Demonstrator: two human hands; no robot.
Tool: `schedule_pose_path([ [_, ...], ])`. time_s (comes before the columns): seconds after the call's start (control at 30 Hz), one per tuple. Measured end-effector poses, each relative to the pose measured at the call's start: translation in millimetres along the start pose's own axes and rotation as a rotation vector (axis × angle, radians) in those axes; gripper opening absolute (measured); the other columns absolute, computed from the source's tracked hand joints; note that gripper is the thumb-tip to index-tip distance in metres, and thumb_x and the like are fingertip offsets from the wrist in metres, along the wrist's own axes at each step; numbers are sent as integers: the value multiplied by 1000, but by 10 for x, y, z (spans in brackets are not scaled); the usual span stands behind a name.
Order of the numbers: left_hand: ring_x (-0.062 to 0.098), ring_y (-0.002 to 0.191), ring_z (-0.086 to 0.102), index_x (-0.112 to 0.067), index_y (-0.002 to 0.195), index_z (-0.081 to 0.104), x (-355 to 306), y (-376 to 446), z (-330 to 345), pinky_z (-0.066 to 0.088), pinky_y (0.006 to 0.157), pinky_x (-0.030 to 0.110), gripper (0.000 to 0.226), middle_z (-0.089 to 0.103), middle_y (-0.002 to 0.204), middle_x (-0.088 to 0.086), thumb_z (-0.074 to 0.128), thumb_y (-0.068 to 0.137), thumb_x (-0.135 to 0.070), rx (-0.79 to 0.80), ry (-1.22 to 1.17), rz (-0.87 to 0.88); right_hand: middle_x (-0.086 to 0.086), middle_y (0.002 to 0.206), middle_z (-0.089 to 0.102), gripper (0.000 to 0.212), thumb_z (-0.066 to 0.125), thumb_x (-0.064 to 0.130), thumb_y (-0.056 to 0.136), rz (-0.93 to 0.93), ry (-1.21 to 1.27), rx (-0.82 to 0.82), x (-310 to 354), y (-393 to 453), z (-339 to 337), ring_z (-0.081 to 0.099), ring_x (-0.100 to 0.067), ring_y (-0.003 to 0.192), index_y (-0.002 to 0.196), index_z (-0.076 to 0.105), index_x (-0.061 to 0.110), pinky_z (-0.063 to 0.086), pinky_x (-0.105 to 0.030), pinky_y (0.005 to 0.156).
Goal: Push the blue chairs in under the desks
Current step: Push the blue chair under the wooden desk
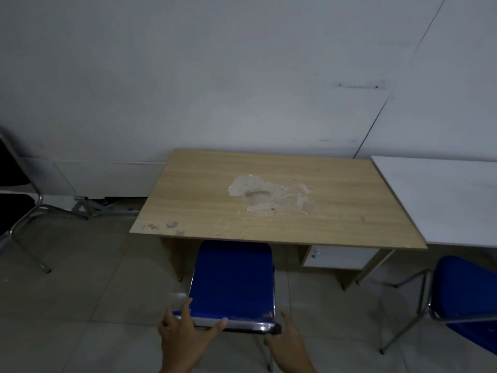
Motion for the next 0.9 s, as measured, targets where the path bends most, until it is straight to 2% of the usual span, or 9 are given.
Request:
schedule_pose_path([
  [0.07,37,151,14,-38,158,24,85,33,-26,27,124,52,156,7,165,12,65,23,-104,-19,-49,-53,8,115,62,63,77,9,84,52,206,88,33,17,91,61,-2,97,132,41,29,49,-7,69],
  [0.1,35,152,15,-38,158,23,119,66,-26,26,124,52,160,6,165,12,67,18,-103,-10,-65,-79,9,119,61,73,84,11,78,56,283,97,59,30,141,59,0,101,137,43,25,50,-7,71],
  [0.2,36,152,16,-38,158,21,127,147,-17,29,123,55,168,4,164,13,74,10,-98,31,-102,-117,4,146,51,126,102,49,43,55,347,82,151,37,330,54,-13,127,149,36,29,50,-29,104],
  [0.3,35,150,16,-37,158,25,52,222,-4,33,122,53,169,8,161,12,75,8,-97,54,-126,-111,1,159,28,158,100,62,29,92,373,67,233,105,362,30,-24,146,159,17,29,37,-38,115],
  [0.47,35,150,12,-38,157,25,-109,372,-68,33,120,52,166,5,160,11,74,10,-97,72,-134,-71,-3,158,28,164,100,62,23,118,376,63,304,346,337,27,-28,146,159,13,32,36,-45,118],
  [0.57,35,147,15,-39,156,25,-230,506,-107,36,118,50,162,7,155,9,71,14,-100,67,-130,-38,-2,148,43,165,101,57,17,110,390,64,413,501,340,42,-26,136,157,20,28,45,-45,112],
  [0.67,34,146,18,-38,157,26,-378,633,-117,40,115,48,162,10,153,11,63,13,-104,66,-106,-14,-2,144,43,158,106,40,30,102,453,33,533,648,236,45,-26,132,159,15,24,49,-41,106],
  [0.73,36,149,16,-37,158,24,-491,726,-109,40,114,48,165,7,158,13,60,13,-106,82,-105,-15,-6,151,38,166,104,48,24,118,443,21,575,795,178,39,-29,139,160,12,28,45,-45,111],
  [0.9,38,152,8,-39,154,25,-769,991,-53,38,116,54,161,-4,164,11,58,11,-107,81,-139,-18,-3,160,29,146,101,44,44,111,422,-42,762,1094,11,32,-30,145,160,14,29,43,-46,111],
])
Point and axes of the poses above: each hand's wrist, its own y-axis towards the middle knuckle, its own z-axis out of the palm, x = y × z, the point moved 7 cm from there along y, towards the middle knuckle
